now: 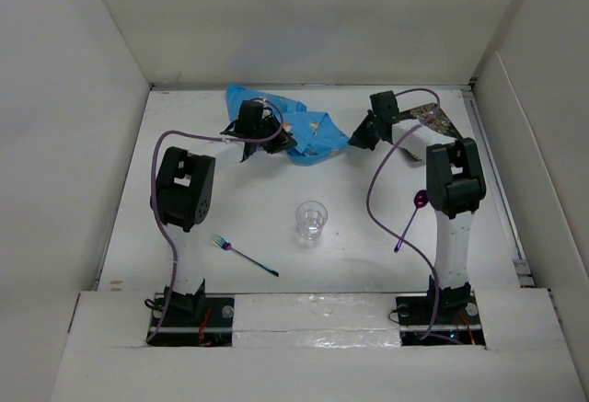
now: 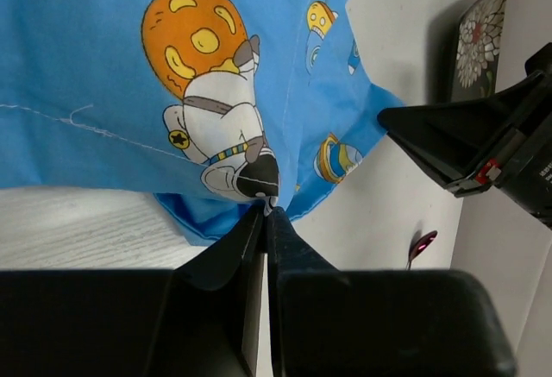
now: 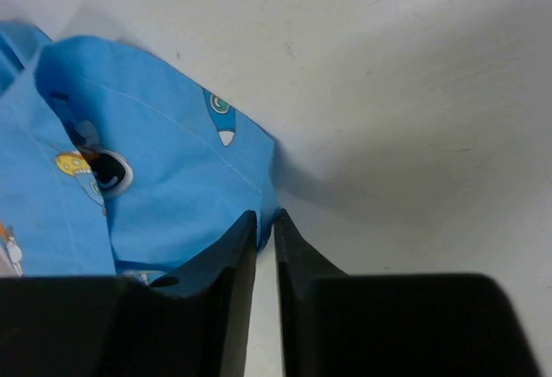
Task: Set the dinner table for one person
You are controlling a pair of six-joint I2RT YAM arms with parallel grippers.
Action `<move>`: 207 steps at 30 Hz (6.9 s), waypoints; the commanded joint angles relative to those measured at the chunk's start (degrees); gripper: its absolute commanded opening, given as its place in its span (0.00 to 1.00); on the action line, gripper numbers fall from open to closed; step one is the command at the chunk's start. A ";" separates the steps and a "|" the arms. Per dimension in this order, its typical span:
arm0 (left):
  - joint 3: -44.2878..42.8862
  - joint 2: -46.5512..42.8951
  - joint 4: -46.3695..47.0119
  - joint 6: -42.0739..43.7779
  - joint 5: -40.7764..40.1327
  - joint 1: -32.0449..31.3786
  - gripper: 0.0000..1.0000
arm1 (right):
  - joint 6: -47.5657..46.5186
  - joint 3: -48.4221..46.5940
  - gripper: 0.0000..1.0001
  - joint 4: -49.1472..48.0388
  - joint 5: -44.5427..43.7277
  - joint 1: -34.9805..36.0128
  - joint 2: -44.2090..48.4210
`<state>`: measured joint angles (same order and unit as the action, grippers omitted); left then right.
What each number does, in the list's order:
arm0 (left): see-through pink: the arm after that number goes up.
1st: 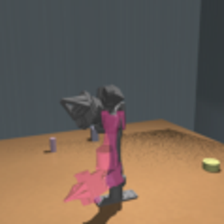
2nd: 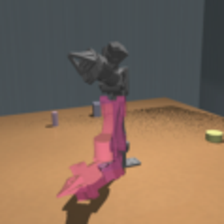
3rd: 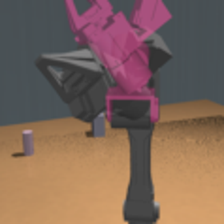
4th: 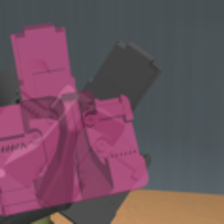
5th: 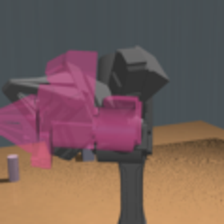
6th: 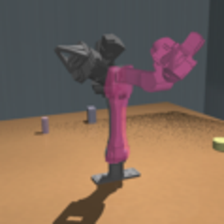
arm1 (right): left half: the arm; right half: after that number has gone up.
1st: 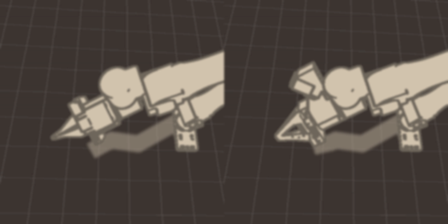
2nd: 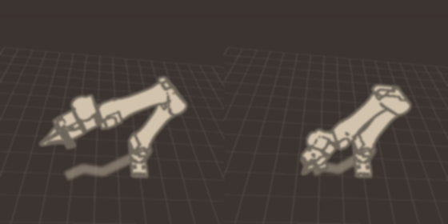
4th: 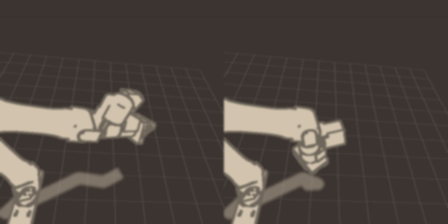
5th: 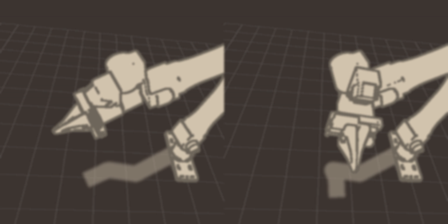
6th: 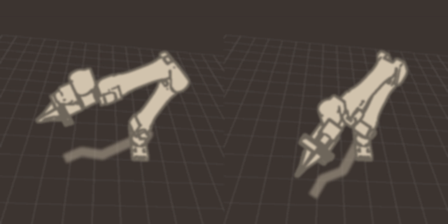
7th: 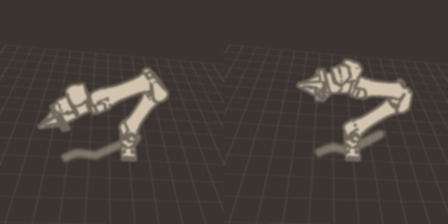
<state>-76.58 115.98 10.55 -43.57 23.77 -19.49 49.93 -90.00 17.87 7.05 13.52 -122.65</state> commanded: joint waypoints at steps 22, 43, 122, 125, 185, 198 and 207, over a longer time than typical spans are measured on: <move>-37.69 -6.02 19.67 -28.40 19.20 27.74 0.00 | -37.09 -56.29 0.00 -2.38 -16.37 3.53 8.81; 14.89 -23.43 27.53 -18.49 21.94 43.39 0.00 | -32.88 10.12 0.00 -10.95 11.92 35.25 30.03; -5.10 -14.02 -38.25 30.66 -21.48 6.39 0.40 | -23.38 -0.71 0.29 -1.17 3.85 5.46 16.58; 1.41 -19.98 -34.04 27.33 -27.27 6.39 0.49 | -25.49 -3.77 0.52 1.63 5.25 5.99 11.83; -23.83 -14.04 7.44 -6.69 22.36 34.77 0.00 | -34.55 -2.41 0.00 8.69 -9.59 8.63 41.51; -21.42 -2.86 -14.13 16.73 3.27 30.67 0.75 | -30.07 10.11 0.00 6.11 -9.42 7.22 23.61; -4.47 -19.74 -30.38 32.23 -25.50 2.64 0.00 | -26.03 11.94 0.00 5.42 -13.11 7.23 20.08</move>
<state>-84.53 100.07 -11.97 -19.03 8.75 -8.88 21.63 -76.44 24.97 -3.05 21.08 -104.16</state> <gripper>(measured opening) 0.007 0.021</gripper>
